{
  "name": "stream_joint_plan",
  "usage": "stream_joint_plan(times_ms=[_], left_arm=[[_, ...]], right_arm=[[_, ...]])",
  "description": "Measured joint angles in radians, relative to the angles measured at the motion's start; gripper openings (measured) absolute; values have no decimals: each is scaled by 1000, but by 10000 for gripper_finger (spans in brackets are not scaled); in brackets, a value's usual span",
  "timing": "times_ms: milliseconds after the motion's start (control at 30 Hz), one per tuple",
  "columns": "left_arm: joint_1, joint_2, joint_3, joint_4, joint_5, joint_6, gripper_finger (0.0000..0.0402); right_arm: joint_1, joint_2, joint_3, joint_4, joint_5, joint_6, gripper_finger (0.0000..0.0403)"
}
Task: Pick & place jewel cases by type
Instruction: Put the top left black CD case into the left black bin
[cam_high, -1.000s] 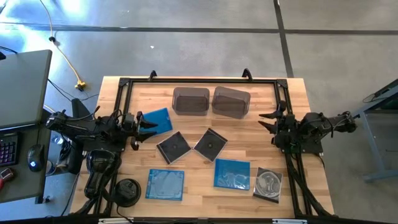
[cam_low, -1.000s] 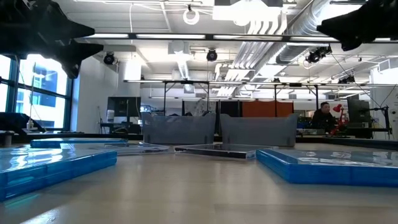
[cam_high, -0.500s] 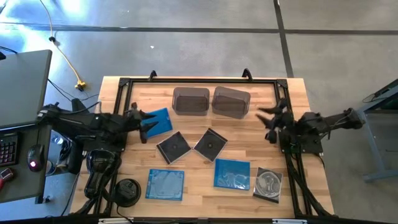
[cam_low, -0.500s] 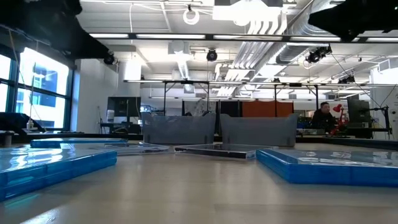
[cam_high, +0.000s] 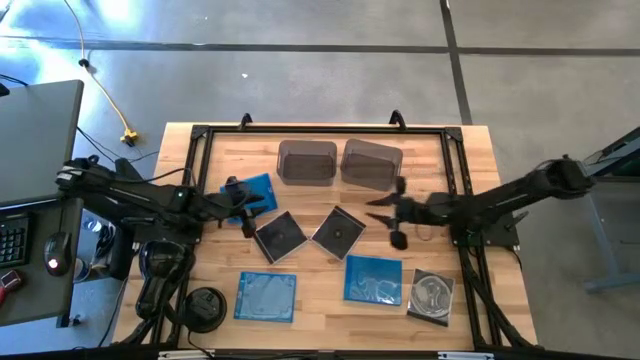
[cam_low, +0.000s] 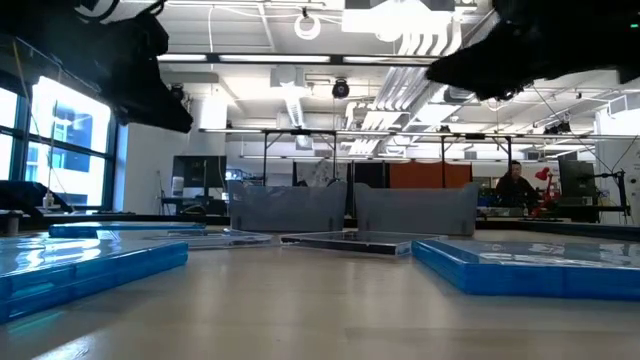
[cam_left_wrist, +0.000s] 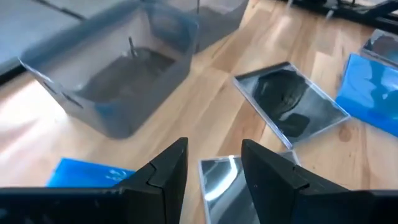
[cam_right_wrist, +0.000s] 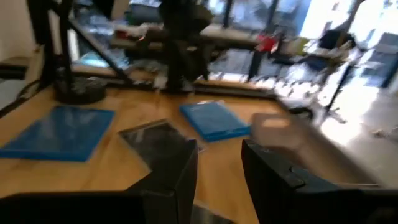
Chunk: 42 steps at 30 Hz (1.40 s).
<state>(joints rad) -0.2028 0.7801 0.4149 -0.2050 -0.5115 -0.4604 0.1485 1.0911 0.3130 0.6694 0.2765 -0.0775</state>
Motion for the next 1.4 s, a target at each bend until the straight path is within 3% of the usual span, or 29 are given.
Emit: stream_joint_plan(times_ms=[300,500,633,767,1000,1267,1400], left_arm=[[0,134,0,-13,58,-123,147],[1,222,0,-32,39,-220,146],[1,257,0,-71,3,-271,146],[1,275,0,-146,-24,-281,146],[0,287,0,-261,88,-401,112],[0,286,0,-163,139,-381,75],[0,286,0,-67,196,-331,74]], right_arm=[[-37,557,381,-73,-201,22,122],[-37,777,658,-298,-289,60,122],[-35,884,818,-439,-279,74,122],[-34,973,922,-495,-289,155,122],[32,1054,1021,-511,-303,176,122],[118,1072,1035,-593,-31,168,122],[120,1072,1035,-591,3,311,122]])
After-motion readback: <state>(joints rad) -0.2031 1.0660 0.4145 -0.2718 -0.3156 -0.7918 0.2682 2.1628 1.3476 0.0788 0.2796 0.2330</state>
